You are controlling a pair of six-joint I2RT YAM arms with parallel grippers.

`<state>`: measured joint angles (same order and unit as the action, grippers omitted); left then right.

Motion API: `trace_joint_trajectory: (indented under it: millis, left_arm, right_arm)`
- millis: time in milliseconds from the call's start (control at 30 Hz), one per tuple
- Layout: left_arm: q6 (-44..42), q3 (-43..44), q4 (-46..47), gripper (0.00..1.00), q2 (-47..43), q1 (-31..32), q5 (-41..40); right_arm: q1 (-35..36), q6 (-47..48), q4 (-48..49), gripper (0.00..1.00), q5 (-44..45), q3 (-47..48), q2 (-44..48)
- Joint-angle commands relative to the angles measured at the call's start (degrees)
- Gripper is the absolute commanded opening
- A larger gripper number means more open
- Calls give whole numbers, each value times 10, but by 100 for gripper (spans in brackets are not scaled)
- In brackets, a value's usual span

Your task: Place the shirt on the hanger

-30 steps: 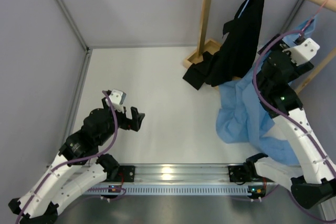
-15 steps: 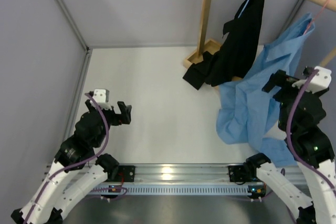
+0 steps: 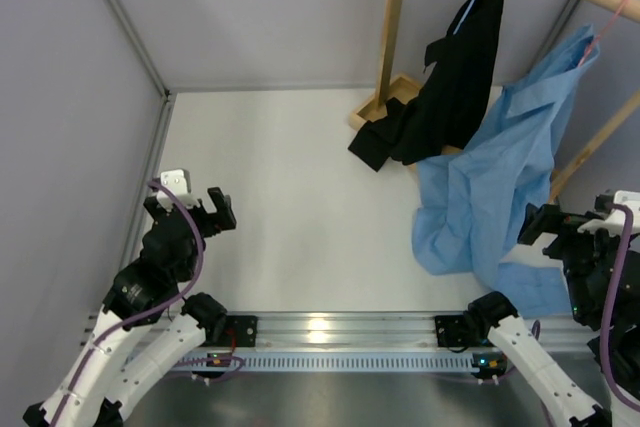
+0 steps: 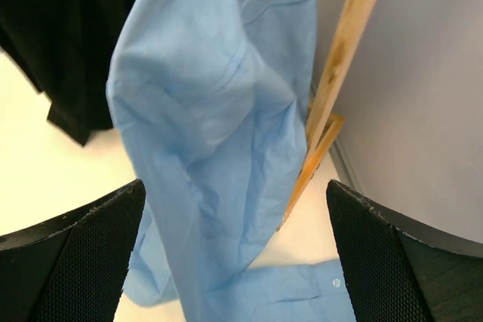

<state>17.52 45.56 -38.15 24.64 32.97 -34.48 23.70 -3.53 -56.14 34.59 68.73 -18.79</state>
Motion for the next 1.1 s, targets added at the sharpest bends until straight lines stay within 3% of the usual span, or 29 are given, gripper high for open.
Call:
trace_joint_trajectory:
  millis: [0, 467, 1067]
  left_arm:
    - [13, 8, -6, 98, -9, -3, -34]
    - [4, -10, 8, 98, -37, -6, 4]
    - [-13, -21, 27, 98, -43, -17, 45]
  right_arm:
    - [9, 9, -68, 100, -61, 10, 36]
    - [23, 56, -88, 99, 51, -10, 83]
    - [23, 54, -51, 99, 65, -52, 113]
